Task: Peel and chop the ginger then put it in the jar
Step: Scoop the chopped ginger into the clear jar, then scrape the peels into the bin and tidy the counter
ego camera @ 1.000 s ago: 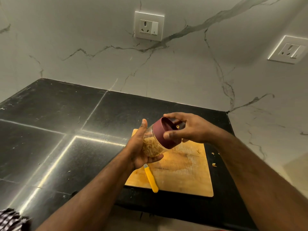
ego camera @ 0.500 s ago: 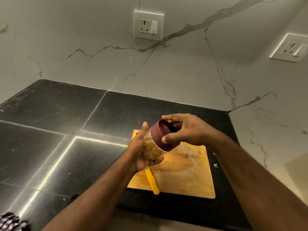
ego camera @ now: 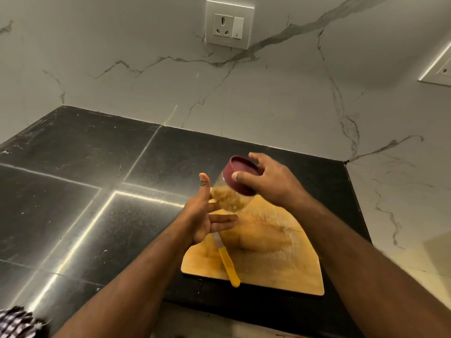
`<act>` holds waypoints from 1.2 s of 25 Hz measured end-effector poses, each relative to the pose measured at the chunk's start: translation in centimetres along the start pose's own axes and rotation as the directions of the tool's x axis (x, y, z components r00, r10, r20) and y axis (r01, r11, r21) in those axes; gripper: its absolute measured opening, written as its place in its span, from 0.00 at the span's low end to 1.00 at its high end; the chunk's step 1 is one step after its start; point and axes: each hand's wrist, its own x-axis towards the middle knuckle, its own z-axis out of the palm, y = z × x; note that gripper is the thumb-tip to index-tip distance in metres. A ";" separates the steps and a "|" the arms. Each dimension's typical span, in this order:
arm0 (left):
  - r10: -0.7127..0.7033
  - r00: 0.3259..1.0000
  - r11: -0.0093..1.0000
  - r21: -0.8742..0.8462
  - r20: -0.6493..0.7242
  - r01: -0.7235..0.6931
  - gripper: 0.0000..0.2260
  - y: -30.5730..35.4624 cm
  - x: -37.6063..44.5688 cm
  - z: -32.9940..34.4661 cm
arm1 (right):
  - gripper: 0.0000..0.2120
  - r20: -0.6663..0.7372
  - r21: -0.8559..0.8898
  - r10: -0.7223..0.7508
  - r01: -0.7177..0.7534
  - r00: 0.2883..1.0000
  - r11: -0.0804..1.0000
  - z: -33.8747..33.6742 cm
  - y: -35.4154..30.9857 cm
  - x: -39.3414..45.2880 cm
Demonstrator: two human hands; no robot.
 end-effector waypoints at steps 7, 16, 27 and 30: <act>0.361 0.901 0.822 0.537 -0.239 -0.188 0.04 -0.8 0.9 -2.9 | 0.44 -0.155 -0.253 -0.003 -0.037 0.988 0.967 2.4 1.7 10.8; 0.316 0.944 0.410 0.884 0.094 -0.226 0.11 -1.7 1.1 -0.3 | 0.42 -0.043 -0.305 0.026 -0.038 0.999 0.951 5.9 2.3 15.7; -0.016 0.997 0.983 0.183 -0.072 0.029 0.17 -1.8 1.3 3.2 | 0.19 -0.084 0.124 -0.169 0.178 0.982 0.976 8.1 3.5 -2.0; -0.088 0.989 0.996 -0.043 -0.117 0.083 0.16 -1.6 0.7 3.3 | 0.21 0.027 -0.164 -0.138 0.140 0.990 0.976 9.2 6.4 -5.5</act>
